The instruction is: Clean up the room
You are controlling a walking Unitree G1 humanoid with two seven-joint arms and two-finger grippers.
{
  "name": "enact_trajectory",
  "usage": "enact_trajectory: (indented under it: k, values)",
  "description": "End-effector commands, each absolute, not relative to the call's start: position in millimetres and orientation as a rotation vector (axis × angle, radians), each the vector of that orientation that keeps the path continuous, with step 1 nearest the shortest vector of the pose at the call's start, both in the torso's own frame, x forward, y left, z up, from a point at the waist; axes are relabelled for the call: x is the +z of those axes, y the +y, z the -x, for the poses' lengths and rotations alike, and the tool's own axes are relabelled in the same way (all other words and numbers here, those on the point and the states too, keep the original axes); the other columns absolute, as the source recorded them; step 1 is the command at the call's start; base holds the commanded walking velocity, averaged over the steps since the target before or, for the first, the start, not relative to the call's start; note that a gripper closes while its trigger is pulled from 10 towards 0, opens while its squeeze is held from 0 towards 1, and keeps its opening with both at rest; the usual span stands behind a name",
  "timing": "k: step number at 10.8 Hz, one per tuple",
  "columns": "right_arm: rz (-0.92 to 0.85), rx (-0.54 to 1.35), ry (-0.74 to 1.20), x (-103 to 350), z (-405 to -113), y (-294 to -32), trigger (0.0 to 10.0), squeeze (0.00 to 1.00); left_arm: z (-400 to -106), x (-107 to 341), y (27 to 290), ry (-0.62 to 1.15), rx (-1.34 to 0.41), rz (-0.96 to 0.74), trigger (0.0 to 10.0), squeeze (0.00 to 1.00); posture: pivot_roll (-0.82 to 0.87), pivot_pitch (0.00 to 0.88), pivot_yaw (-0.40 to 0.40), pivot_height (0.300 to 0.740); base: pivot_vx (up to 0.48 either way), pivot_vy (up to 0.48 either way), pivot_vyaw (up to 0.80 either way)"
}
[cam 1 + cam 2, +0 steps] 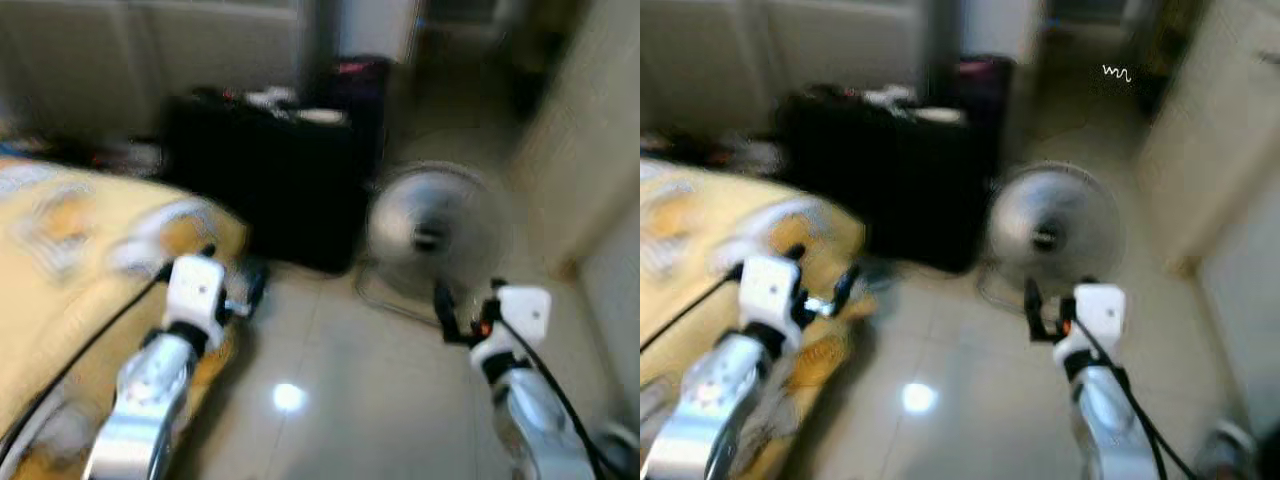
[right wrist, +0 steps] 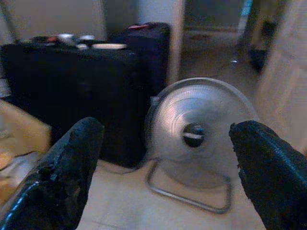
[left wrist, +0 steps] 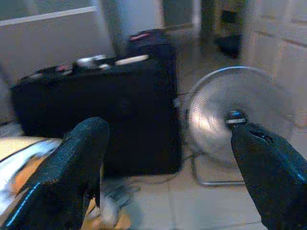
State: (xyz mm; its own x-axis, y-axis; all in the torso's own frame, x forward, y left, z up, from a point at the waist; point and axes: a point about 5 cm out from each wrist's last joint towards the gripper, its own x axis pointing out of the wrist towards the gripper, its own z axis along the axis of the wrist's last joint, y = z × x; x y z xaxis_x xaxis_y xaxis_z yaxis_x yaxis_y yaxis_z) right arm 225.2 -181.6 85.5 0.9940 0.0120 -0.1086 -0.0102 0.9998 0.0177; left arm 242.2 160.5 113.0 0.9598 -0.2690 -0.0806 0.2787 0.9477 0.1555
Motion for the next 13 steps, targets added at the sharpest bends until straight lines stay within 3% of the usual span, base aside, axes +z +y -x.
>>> enact_trajectory:
  k: [1,13]
  values:
    - [0.001,-0.018,0.113,85.8,-225.6,-190.0,10.0,0.0,-244.8,117.0,152.5,0.041,-0.304,-0.157,10.0,0.0,-0.03,0.0,0.026,0.74,0.394,0.0,0.0]
    - [0.041,-0.046,0.171,68.7,-216.8,-194.5,10.0,0.0,-235.5,103.3,174.1,0.049,-0.206,-0.111,10.0,0.0,-0.02,0.0,0.005,0.74,0.394,0.0,0.0]
